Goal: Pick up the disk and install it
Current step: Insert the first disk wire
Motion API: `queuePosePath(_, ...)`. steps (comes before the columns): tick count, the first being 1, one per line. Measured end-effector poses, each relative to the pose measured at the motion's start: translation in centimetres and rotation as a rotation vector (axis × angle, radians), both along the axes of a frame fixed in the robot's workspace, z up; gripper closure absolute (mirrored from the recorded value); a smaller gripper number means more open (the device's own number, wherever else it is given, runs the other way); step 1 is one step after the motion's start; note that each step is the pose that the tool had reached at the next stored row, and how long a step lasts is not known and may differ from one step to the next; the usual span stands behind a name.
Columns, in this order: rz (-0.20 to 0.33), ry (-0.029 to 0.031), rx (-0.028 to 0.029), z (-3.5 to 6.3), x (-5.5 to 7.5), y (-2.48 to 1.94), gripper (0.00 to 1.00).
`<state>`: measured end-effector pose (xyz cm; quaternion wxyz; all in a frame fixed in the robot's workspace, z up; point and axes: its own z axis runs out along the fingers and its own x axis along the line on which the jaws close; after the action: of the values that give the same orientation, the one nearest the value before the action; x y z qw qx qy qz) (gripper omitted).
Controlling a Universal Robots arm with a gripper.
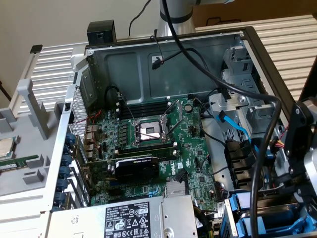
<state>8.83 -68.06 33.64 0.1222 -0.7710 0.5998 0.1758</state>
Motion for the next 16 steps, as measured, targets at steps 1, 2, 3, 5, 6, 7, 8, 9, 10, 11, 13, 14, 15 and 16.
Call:
queuePosePath(1,0.000,-0.0014,-0.0024,0.01,-0.04,0.01,0.83)
queuePosePath(2,-0.001,-0.0025,-0.0048,0.03,-0.08,0.01,0.83)
queuePosePath(3,-0.001,-0.0034,-0.0072,0.04,-0.14,0.01,0.83)
queuePosePath(5,-0.002,-0.0050,-0.0112,0.05,-0.26,0.02,0.83)
queuePosePath(6,-0.003,-0.0056,-0.0131,0.05,-0.33,0.02,0.83)
queuePosePath(7,-0.004,-0.0060,-0.0151,0.06,-0.39,0.03,0.83)
queuePosePath(8,-0.004,-0.0065,-0.0171,0.06,-0.45,0.03,0.83)
queuePosePath(9,-0.005,-0.0068,-0.0193,0.06,-0.51,0.03,0.83)
queuePosePath(10,-0.006,-0.0072,-0.0213,0.05,-0.56,0.03,0.83)
queuePosePath(11,-0.006,-0.0073,-0.0236,0.06,-0.58,0.03,0.83)
queuePosePath(13,-0.008,-0.0072,-0.0287,0.06,-0.60,0.04,0.83)
queuePosePath(14,-0.009,-0.0072,-0.0312,0.06,-0.62,0.04,0.83)
queuePosePath(15,-0.010,-0.0072,-0.0336,0.06,-0.63,0.06,0.83)
queuePosePath(16,-0.010,-0.0073,-0.0357,0.07,-0.63,0.07,0.83)
